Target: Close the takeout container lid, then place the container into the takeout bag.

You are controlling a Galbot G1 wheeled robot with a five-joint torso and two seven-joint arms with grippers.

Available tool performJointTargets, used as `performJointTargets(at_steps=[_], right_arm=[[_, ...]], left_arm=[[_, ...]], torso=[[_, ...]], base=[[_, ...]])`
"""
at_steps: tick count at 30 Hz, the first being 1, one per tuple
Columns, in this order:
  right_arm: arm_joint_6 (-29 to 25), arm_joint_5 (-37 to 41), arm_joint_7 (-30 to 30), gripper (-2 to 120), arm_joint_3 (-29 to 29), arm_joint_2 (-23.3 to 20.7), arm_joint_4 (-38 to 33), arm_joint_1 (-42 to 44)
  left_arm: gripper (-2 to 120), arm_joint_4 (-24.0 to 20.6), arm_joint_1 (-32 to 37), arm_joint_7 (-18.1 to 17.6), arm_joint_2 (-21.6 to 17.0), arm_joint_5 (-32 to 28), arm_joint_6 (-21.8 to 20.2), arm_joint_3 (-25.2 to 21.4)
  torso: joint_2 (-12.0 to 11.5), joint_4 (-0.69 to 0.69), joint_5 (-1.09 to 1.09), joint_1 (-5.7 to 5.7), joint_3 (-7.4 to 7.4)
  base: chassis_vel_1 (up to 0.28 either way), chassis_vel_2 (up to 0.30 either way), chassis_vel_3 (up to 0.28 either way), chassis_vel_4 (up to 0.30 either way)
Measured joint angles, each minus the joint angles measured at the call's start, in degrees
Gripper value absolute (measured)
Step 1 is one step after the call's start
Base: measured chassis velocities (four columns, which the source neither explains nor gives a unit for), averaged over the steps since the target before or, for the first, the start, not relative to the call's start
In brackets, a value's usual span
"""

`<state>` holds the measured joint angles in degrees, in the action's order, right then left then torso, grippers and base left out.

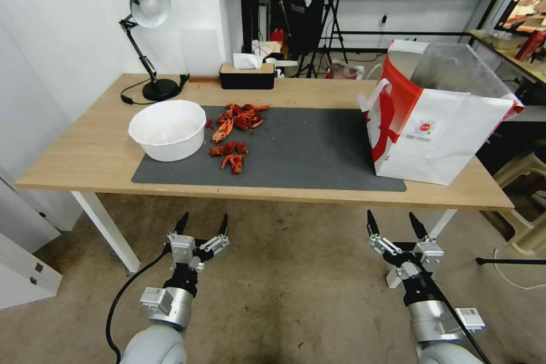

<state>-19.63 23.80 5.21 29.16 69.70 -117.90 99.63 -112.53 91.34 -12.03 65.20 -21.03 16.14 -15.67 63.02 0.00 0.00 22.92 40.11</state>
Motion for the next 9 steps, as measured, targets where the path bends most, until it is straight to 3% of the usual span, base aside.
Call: performJointTargets(at_steps=[9], right_arm=[[0.16, 0.10, 0.02, 100, -0.05, -0.09, 0.00, -0.10]], left_arm=[[100, -0.02, 0.00, 0.00, 0.01, 0.01, -0.02, 0.00]], torso=[[0.00, 0.00, 0.00, 0.00, 0.00]], base=[[0.000, 0.000, 0.000, 0.000]])
